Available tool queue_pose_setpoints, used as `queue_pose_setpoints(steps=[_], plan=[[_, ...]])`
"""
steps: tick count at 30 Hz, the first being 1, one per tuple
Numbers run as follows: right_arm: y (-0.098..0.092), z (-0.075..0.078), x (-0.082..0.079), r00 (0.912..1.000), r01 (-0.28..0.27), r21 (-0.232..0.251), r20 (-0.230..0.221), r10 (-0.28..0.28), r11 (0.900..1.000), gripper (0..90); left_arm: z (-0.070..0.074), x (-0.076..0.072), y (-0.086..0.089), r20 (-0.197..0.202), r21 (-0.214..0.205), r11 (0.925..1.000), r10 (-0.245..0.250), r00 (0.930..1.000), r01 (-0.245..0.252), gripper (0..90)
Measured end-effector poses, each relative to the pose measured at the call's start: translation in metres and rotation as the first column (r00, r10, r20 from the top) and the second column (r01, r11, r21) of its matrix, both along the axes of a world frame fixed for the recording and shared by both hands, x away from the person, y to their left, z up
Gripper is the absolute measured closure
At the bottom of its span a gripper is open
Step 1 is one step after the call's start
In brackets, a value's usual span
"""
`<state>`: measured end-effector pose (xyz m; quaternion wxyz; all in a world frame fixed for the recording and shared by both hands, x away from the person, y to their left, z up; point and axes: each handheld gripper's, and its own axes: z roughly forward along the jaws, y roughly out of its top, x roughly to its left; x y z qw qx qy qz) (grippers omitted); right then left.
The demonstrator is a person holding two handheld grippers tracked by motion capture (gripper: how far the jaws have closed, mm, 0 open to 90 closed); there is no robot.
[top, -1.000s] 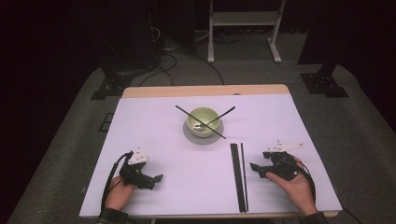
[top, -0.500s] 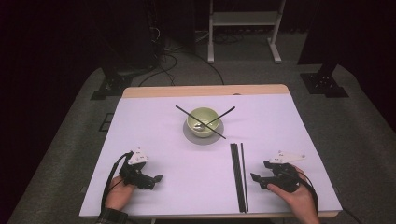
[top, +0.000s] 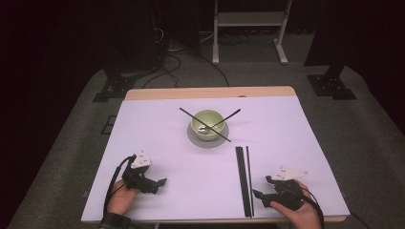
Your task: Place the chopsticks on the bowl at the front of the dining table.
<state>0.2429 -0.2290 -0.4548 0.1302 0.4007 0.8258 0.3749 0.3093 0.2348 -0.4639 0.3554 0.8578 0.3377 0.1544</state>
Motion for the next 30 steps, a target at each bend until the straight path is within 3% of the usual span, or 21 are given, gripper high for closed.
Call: queue_pose_setpoints(steps=[12,21,24,30], plan=[[0.013,-0.004,-0.007,0.9991,-0.042,-0.028,-0.001,0.042,0.9987,25.9,0.000,0.000,0.000,0.000,0.000,1.0000,0.000,1.0000,0.000,0.0],[0.013,-0.004,-0.008,0.9994,-0.033,-0.055,0.008,0.034,0.9979,25.9,0.000,0.000,0.000,0.000,0.000,1.0000,0.000,1.0000,0.000,0.0],[0.013,-0.005,-0.007,0.9994,-0.026,-0.083,0.019,0.028,0.9962,23.9,0.000,0.000,0.000,0.000,0.000,1.0000,0.000,1.0000,0.000,0.0],[0.010,-0.005,-0.006,0.9997,-0.016,-0.095,0.018,0.018,0.9954,20.4,0.000,0.000,0.000,0.000,0.000,1.0000,0.000,1.0000,0.000,0.0]])
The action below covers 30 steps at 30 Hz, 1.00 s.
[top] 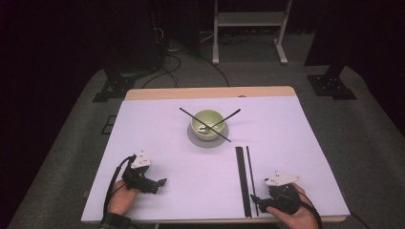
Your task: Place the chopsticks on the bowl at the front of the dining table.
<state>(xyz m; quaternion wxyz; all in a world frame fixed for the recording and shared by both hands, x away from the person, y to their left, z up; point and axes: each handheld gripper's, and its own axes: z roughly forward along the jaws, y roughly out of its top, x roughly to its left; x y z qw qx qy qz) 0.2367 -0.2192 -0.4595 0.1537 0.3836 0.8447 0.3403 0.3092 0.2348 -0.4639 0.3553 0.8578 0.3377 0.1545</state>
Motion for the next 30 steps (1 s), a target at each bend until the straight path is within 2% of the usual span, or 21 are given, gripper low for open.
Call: queue_pose_setpoints(steps=[13,30], plan=[[-0.011,-0.001,0.005,0.9995,0.032,-0.012,-0.006,-0.032,0.9994,14.1,0.000,0.000,0.000,0.000,0.000,1.0000,0.000,1.0000,0.000,0.0],[-0.018,0.001,0.009,0.9983,0.053,-0.026,-0.020,-0.054,0.9982,13.5,0.000,0.000,0.000,0.000,0.000,1.0000,0.000,1.0000,0.000,0.0]])
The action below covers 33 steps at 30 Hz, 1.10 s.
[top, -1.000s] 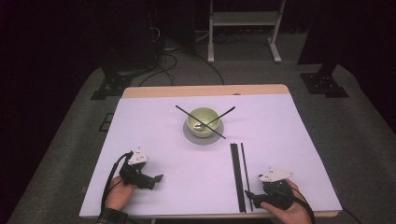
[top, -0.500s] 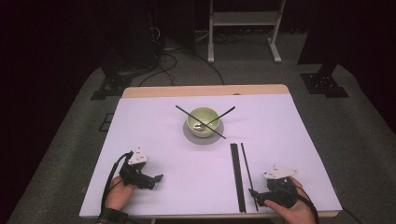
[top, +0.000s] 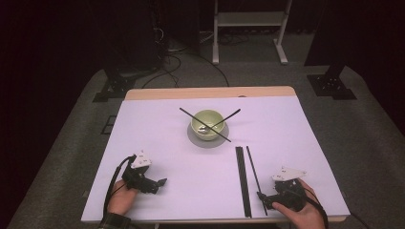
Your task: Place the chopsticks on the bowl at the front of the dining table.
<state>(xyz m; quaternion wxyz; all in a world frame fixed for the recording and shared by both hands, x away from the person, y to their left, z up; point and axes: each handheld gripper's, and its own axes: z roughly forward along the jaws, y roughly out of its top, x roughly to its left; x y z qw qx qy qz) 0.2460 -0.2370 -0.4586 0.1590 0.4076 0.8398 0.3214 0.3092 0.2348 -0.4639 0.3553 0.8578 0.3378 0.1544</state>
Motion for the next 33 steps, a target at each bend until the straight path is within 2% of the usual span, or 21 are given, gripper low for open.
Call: queue_pose_setpoints(steps=[21,33], plan=[[-0.012,0.001,0.004,0.9997,0.023,-0.009,-0.012,-0.023,0.9997,14.2,0.000,0.000,0.000,0.000,0.000,1.0000,0.000,1.0000,0.000,0.0],[-0.027,0.002,0.008,0.9987,0.050,-0.029,0.012,-0.050,0.9983,14.0,0.000,0.000,0.000,0.000,0.000,1.0000,0.000,1.0000,0.000,0.0]])
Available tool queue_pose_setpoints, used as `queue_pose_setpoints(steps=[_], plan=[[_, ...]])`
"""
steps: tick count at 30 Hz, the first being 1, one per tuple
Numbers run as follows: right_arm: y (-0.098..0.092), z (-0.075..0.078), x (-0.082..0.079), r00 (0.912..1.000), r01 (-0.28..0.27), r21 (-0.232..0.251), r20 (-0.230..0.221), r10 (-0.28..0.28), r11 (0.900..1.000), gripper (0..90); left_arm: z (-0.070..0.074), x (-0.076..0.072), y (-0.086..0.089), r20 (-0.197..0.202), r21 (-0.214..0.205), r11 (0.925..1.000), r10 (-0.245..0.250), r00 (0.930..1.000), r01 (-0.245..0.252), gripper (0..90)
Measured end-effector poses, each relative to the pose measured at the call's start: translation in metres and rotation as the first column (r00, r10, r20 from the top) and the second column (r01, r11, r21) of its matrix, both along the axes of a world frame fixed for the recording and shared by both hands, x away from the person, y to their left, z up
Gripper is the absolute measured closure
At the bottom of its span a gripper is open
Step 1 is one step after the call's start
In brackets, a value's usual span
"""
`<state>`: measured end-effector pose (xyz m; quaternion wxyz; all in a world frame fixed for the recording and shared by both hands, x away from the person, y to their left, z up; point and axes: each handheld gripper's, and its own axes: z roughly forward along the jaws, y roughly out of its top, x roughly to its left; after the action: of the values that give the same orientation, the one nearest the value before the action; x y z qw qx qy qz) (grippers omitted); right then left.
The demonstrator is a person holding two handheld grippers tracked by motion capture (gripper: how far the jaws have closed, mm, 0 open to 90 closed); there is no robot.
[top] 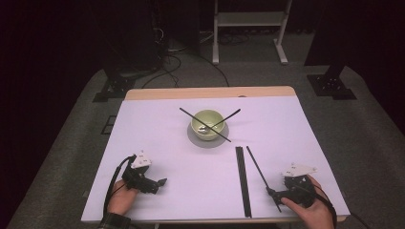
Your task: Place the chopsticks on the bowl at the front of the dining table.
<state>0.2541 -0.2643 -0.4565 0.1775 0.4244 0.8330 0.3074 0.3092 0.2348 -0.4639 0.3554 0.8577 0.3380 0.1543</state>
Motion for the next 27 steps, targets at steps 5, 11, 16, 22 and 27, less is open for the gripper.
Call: queue_pose_setpoints(steps=[5,11,16,22,27], plan=[[-0.010,0.000,0.004,0.9997,0.025,0.004,-0.004,-0.025,0.9997,14.3,0.000,0.000,0.000,0.000,0.000,1.0000,0.000,1.0000,0.000,0.0],[-0.017,0.000,0.007,0.9990,0.045,0.002,0.001,-0.045,0.9990,14.3,0.000,0.000,0.000,0.000,0.000,1.0000,0.000,1.0000,0.000,0.0],[-0.023,0.001,0.010,0.9988,0.047,-0.001,0.007,-0.047,0.9989,16.3,0.000,0.000,0.000,0.000,0.000,1.0000,0.000,1.0000,0.000,0.0],[-0.029,0.001,0.014,0.9978,0.065,0.005,0.010,-0.065,0.9979,16.4,0.000,0.000,0.000,0.000,0.000,1.0000,0.000,1.0000,0.000,0.0],[-0.033,0.000,0.018,0.9969,0.078,0.011,0.012,-0.078,0.9969,16.4,0.000,0.000,0.000,0.000,0.000,1.0000,0.000,1.0000,0.000,0.0]])
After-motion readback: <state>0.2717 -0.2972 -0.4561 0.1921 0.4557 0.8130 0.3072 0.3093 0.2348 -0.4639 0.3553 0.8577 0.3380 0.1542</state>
